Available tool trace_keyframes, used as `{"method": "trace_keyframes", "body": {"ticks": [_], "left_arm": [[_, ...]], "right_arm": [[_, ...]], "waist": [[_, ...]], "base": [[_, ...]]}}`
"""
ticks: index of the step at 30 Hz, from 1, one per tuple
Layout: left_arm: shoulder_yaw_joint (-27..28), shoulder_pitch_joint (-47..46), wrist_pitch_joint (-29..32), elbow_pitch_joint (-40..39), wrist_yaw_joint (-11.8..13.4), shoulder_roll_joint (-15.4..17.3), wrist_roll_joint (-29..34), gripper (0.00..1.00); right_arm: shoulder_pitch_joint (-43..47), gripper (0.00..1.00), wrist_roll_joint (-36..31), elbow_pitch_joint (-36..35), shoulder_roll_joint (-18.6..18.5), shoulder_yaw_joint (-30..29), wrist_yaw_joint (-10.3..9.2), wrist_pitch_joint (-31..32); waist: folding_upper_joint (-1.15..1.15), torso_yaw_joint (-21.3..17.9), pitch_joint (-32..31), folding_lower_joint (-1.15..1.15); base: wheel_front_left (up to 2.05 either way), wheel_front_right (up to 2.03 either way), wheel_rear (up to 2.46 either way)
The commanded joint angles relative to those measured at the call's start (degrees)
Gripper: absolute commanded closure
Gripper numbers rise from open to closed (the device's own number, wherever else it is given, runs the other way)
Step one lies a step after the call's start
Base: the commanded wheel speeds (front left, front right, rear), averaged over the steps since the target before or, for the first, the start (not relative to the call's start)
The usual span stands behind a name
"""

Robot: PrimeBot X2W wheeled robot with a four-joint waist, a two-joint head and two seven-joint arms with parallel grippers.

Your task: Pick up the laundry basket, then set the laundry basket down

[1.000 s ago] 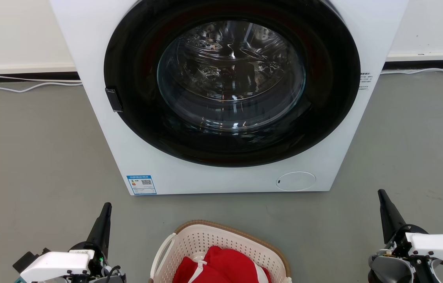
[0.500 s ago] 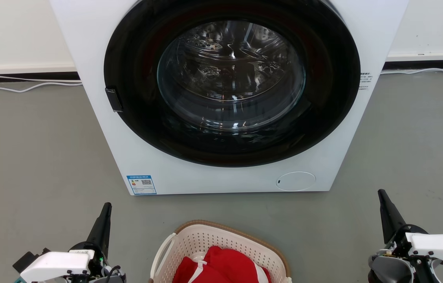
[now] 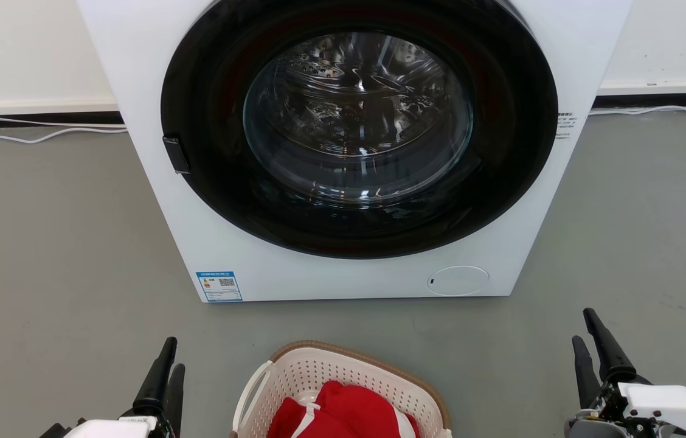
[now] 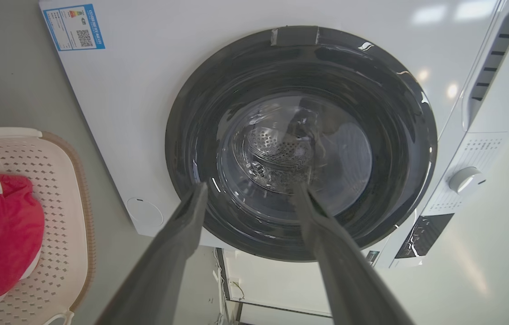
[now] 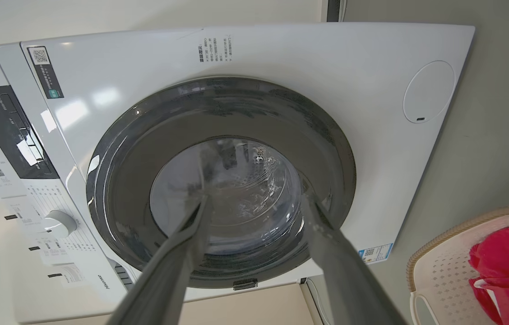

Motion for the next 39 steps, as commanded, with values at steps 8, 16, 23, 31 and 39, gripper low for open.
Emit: {"method": "trace_keyframes", "body": {"ticks": [8,16,23,31,39], "left_arm": [[-0.5,-2.64,-1.67,-3.05,-0.13,0.35,1.45,0.0],[-1.02,-2.97,-3.04,-4.37,-0.19,0.43,4.77,0.0],[-1.42,-3.28,-4.07,-5.49,-0.24,0.48,9.05,0.0],[-1.51,-3.62,-5.43,-6.7,-0.06,0.56,16.01,0.0],[-3.17,-3.77,-6.8,-8.36,1.02,0.63,25.03,0.0]], "right_arm": [[-2.15,0.0,-1.47,-3.27,-0.79,1.54,0.07,-2.1],[-2.49,0.0,-3.77,-4.51,-1.4,3.03,0.1,-3.7],[-2.76,0.0,-6.59,-5.76,-1.64,3.79,0.12,-4.72],[-3.05,0.0,-12.17,-7.43,-2.36,5.46,0.15,-6.06],[-3.31,0.0,-19.09,-8.9,-3.05,7.14,0.18,-7.41]], "waist": [[0.0,-0.06,0.22,-0.03],[0.0,-0.18,0.33,-0.03],[0.0,-0.33,0.49,-0.03],[0.0,-0.52,0.53,-0.03],[0.0,-0.57,0.53,-0.03]], "base": [[0.0,0.0,0.0],[0.0,0.0,0.0],[0.0,0.0,0.0],[0.0,0.0,0.0],[0.0,0.0,0.0]]}}
